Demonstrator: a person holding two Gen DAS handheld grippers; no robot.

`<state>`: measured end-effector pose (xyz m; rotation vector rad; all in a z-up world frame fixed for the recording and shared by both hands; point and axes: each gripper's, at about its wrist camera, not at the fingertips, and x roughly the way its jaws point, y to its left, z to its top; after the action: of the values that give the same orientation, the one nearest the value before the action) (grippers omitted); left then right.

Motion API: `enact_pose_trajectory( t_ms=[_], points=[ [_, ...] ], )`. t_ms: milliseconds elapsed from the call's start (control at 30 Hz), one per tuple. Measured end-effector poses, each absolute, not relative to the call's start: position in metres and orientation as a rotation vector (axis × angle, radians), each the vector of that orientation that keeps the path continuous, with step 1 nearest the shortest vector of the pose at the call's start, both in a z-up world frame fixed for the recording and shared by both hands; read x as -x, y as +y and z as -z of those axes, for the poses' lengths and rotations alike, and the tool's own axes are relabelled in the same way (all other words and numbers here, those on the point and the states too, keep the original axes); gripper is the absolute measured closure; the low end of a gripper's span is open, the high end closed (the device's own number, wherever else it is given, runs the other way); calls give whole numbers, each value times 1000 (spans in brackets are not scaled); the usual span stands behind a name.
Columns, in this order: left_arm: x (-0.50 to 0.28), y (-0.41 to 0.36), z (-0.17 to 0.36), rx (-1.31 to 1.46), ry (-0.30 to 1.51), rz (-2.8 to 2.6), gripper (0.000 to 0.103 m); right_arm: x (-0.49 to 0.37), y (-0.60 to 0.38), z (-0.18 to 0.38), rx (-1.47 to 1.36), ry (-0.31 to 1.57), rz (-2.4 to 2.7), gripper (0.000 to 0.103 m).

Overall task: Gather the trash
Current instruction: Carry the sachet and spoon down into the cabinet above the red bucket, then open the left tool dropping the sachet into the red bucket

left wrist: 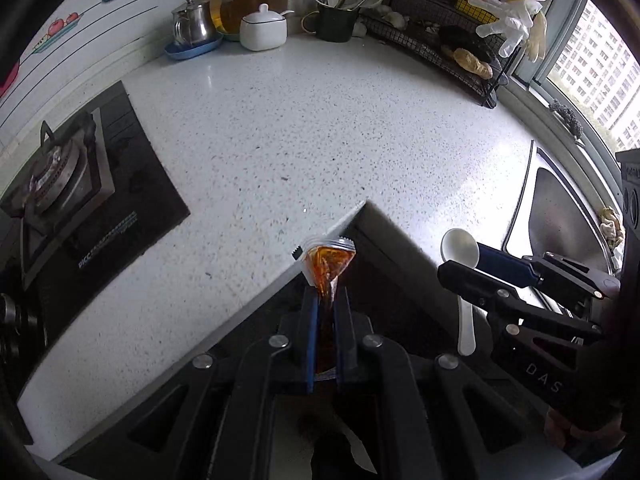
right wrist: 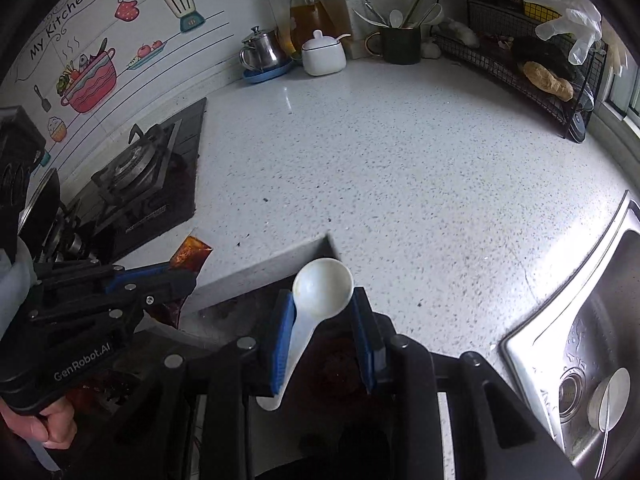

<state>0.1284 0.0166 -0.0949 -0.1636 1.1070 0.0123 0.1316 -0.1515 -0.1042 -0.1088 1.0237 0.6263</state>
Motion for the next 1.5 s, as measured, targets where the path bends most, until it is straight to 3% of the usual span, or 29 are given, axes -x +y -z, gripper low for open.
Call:
enact_pose_trajectory(
  t_ms=[267, 600, 1167, 1500],
  points=[
    [-72, 30, 109, 160, 1125, -27, 97, -85, -144, 114, 131, 1050, -632, 76],
    [-33, 35, 171, 201, 1211, -58, 97, -55, -135, 157, 164, 1127, -675, 76],
    [-54, 28, 381, 194, 1253, -32, 97, -91, -123, 356, 178, 1187, -674, 76],
    [-88, 19, 448, 158, 1287, 52, 97, -100, -137, 432, 137, 1235, -620, 76]
  ],
)
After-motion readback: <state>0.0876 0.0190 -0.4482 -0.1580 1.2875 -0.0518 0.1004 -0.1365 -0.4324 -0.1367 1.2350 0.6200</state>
